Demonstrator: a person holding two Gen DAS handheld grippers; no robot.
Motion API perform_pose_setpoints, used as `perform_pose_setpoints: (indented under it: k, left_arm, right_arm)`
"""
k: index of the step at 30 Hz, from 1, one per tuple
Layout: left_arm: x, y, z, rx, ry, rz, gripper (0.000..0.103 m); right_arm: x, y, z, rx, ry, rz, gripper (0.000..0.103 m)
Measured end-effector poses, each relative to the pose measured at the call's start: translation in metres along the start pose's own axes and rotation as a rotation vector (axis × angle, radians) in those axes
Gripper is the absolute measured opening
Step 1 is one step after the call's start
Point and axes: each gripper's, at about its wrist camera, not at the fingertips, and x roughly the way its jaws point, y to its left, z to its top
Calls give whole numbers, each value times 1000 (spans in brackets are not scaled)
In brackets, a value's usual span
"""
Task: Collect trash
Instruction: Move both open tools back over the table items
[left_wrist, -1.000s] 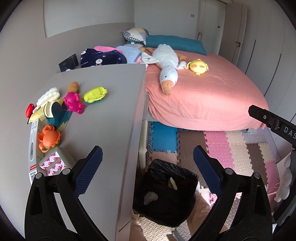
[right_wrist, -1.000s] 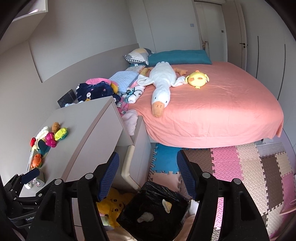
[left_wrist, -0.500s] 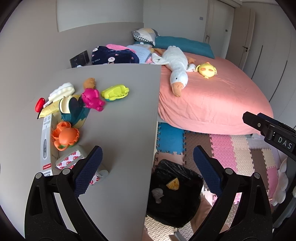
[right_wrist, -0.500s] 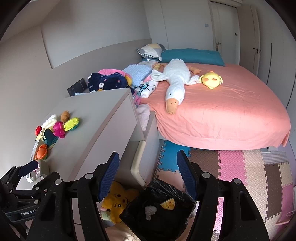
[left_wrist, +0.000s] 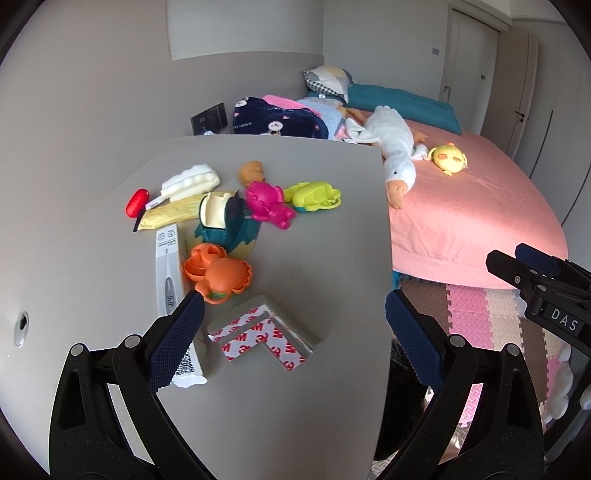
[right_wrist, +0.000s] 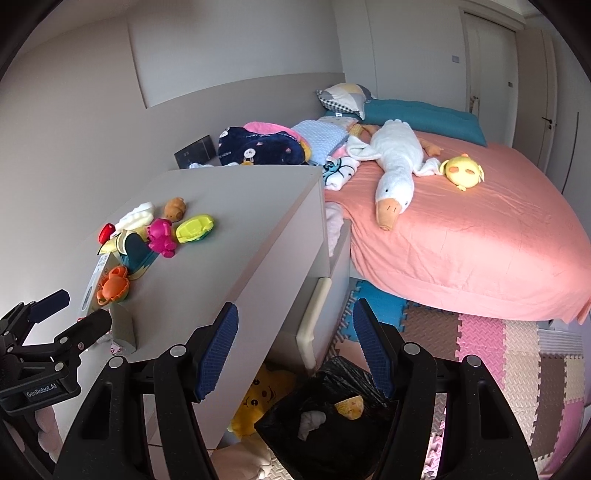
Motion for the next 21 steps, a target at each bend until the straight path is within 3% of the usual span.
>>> perform_pose_setpoints:
  k: [21]
  left_arm:
    - [-15, 84, -13, -117, -4, 124, 95]
  right_arm:
    - [24, 91, -6, -160, 53, 127, 66]
